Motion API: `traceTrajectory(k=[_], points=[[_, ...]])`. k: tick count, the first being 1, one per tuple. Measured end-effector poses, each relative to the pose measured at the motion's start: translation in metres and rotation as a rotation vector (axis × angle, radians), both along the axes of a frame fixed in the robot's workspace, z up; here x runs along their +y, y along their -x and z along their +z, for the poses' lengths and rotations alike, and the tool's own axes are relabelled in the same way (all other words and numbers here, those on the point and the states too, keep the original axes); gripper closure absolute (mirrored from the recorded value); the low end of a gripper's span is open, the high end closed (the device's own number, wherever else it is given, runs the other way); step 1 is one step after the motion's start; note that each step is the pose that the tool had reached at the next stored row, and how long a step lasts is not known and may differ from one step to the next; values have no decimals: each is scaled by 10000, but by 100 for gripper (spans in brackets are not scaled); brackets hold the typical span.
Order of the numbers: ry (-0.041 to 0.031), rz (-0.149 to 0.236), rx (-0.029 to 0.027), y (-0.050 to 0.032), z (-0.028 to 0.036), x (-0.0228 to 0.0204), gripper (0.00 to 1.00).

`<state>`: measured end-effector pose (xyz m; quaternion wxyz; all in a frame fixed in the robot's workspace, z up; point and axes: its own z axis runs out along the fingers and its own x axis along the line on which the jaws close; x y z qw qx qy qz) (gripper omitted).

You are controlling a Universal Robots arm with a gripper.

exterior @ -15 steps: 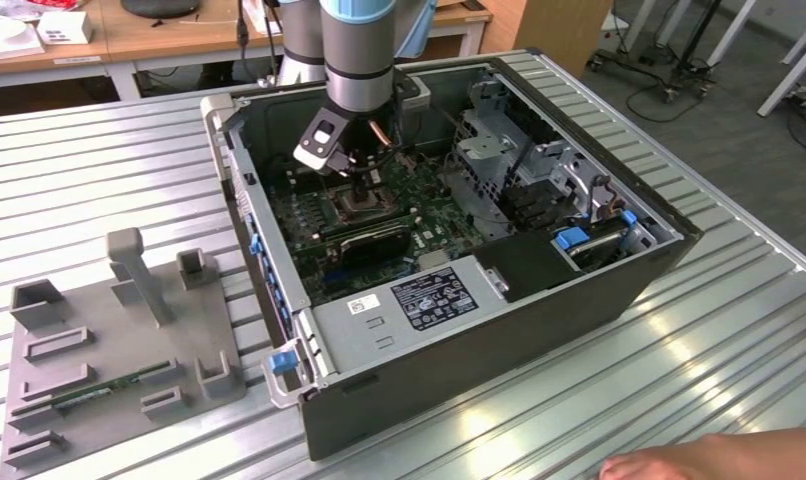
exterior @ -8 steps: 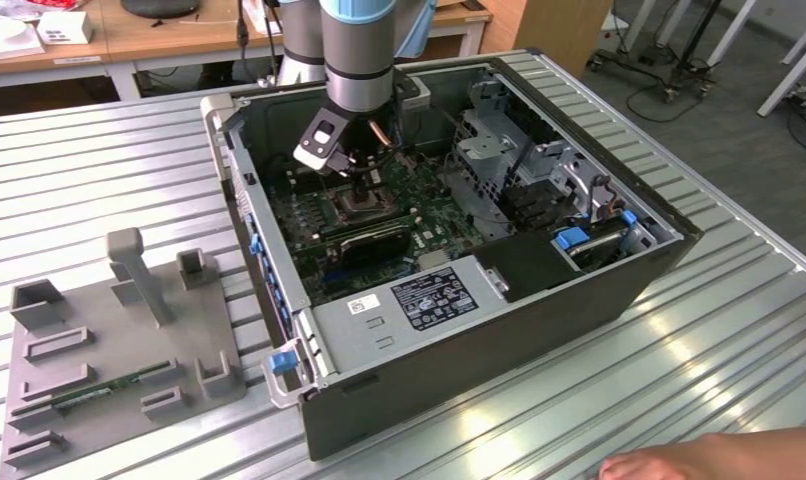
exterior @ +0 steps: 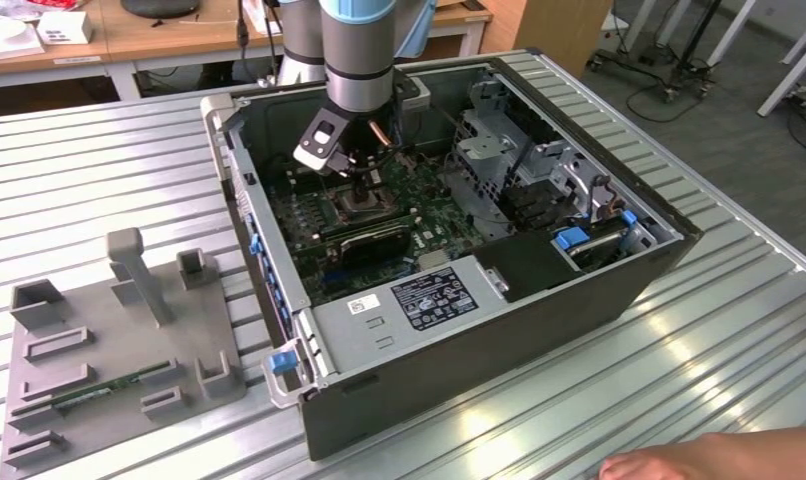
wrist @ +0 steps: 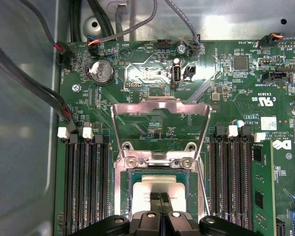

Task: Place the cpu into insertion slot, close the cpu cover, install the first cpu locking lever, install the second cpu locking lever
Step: 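Place the cpu into insertion slot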

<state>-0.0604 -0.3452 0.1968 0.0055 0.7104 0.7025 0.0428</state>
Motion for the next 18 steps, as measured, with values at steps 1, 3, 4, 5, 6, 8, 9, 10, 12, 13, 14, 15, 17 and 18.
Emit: traceTrajectory(k=[1,3,4,5,6,8,9,10,12,13,14,15,17,18], points=[[0,0,1,0,0,0,89],[1,0,1,0,0,0,89],[1,0,1,0,0,0,89],[1,0,1,0,0,0,89],[1,0,1,0,0,0,89],[1,0,1,0,0,0,89],[1,0,1,0,-1,0,89],[1,0,1,0,-1,0,89],[1,0,1,0,-1,-1,89],[1,0,1,0,-1,-1,89],[1,0,1,1,-1,-1,89],[2,0,1,1,-1,-1,89],[3,0,2,1,0,0,89],[4,0,3,1,0,1,89]])
